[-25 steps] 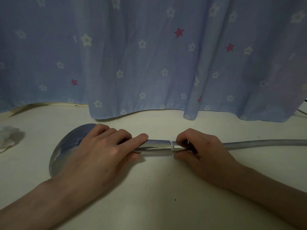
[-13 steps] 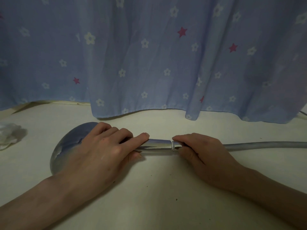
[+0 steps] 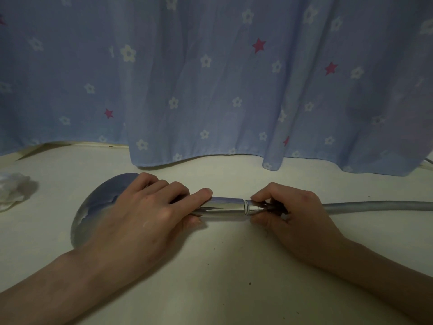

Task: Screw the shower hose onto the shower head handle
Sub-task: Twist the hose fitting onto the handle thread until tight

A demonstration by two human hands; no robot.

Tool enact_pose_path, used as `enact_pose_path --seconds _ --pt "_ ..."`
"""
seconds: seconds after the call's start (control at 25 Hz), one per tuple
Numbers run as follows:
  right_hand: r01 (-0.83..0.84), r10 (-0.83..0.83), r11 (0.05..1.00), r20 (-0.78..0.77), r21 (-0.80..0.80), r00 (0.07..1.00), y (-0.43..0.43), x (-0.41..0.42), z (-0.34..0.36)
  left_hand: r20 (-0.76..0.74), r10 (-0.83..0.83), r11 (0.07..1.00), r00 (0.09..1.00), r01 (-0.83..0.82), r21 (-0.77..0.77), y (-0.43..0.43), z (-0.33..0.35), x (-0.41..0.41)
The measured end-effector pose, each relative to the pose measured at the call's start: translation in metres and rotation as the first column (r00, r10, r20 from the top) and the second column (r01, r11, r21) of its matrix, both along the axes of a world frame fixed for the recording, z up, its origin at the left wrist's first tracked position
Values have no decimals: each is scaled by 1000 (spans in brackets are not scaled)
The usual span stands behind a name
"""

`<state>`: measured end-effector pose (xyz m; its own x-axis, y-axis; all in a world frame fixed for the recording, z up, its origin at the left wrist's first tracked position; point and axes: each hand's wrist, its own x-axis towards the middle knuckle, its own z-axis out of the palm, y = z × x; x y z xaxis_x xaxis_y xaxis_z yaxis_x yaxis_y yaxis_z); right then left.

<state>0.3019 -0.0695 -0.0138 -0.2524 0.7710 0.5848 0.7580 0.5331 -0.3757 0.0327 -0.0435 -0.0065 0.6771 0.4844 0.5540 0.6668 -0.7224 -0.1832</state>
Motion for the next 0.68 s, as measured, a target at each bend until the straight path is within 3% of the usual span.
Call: enact_pose_path --seconds 0.2,0.36,0.56,0.68 --pt "-4 -3 999 150 43 989 2 -1 0 5 -9 999 1000 9 30 0 1 0" --pt "3 2 999 124 -44 992 1 -1 0 9 -8 1000 1000 8 24 1 -2 2" --pt "15 -31 998 237 66 971 2 0 0 6 -9 999 1000 9 38 1 -2 2" --pt "-5 3 1000 209 10 978 0 -2 0 -8 -8 999 1000 9 34 1 -3 2"
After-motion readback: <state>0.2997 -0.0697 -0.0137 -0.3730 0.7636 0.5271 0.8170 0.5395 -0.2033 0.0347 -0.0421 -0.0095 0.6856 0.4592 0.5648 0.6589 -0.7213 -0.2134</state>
